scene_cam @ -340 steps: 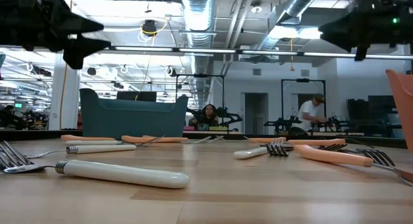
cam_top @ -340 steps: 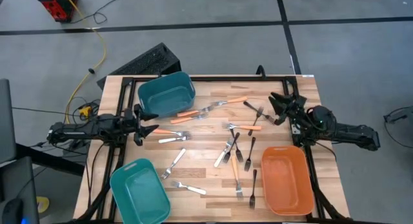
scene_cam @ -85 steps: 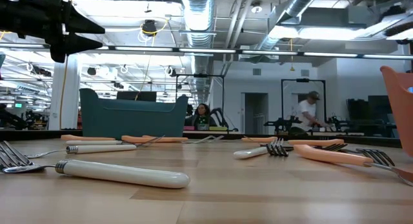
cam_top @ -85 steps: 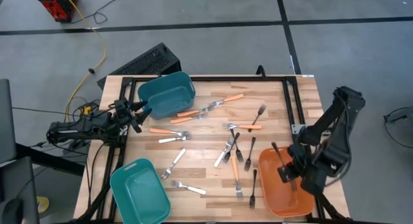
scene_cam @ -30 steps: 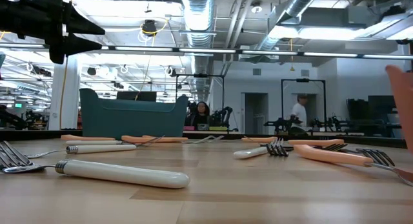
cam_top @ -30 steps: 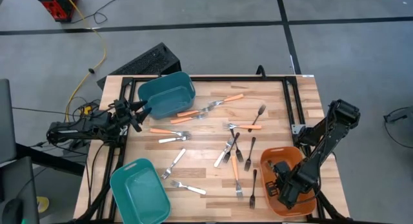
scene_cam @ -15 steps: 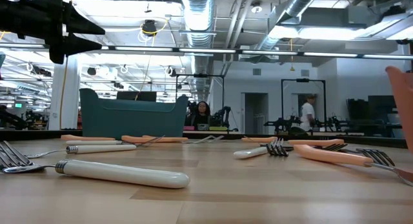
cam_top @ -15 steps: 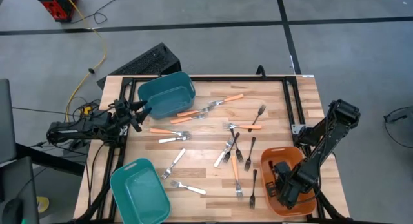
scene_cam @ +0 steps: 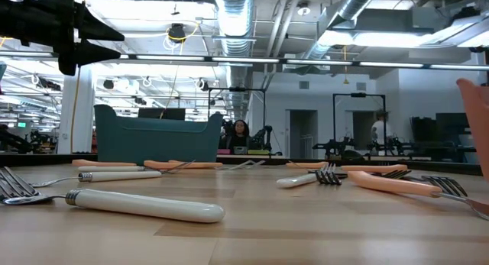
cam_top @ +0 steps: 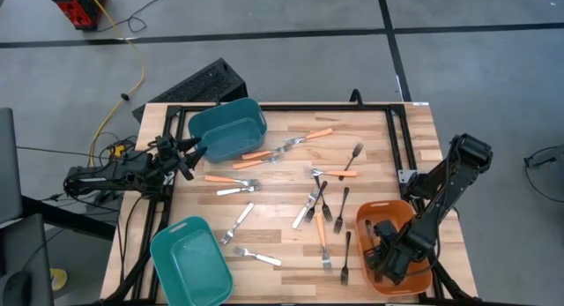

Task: Sort silverware by color (type)
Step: Put the orange fork into the blue bin

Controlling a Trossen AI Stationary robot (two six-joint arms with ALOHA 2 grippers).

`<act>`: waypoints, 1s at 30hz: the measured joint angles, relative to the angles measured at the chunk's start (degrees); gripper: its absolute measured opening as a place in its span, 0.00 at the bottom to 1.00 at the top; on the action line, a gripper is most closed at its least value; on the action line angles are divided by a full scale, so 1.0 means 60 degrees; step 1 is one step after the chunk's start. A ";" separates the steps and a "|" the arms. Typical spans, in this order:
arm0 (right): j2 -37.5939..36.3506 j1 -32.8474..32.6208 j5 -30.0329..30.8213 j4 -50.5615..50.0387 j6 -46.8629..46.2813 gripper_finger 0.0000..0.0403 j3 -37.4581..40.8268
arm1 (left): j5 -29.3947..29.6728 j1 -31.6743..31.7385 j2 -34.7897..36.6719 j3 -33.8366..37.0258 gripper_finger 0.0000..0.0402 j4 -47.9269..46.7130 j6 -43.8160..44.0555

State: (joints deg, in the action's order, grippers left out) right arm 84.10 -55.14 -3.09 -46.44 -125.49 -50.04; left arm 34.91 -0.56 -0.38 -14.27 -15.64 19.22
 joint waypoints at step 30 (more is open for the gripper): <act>-0.4870 0.4119 0.2119 0.0861 0.8006 0.42 0.0003 | -0.0002 0.0004 0.0003 -0.0002 0.58 -0.0055 -0.0087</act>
State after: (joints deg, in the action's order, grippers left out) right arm 54.88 -30.43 9.62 -41.27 -77.46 -50.03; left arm 34.89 -0.54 -0.36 -14.28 -15.97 18.70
